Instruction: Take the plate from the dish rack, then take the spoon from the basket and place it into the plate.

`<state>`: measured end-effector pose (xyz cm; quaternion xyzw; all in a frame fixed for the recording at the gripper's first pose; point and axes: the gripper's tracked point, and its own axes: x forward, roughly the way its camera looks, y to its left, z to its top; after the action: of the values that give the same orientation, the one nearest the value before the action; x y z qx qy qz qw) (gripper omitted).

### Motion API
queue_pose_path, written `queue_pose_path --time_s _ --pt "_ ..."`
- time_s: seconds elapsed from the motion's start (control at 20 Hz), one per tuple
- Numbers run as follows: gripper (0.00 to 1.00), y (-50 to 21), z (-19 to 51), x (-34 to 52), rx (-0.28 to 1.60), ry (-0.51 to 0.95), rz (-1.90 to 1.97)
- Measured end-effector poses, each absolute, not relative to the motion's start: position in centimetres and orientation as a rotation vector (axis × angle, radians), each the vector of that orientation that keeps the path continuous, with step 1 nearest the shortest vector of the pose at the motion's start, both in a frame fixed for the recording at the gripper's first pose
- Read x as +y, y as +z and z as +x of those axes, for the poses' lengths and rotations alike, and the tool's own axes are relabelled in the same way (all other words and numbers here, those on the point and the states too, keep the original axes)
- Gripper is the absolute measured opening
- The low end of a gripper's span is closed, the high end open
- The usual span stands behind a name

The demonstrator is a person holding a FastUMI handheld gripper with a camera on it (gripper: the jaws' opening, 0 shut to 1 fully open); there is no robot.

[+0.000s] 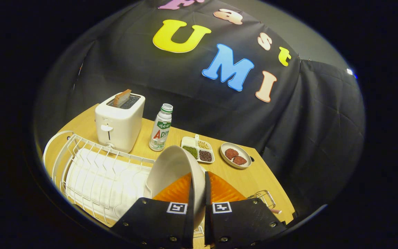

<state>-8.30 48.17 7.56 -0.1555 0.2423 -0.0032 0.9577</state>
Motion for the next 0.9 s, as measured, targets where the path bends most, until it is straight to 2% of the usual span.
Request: queue_pose_path --time_s 0.15,0.9 --pt "0.07 8.0 -8.2 48.7 0.493 -0.013 -0.351" --pt "0.07 15.6 -10.8 46.9 0.373 -0.107 -0.416"
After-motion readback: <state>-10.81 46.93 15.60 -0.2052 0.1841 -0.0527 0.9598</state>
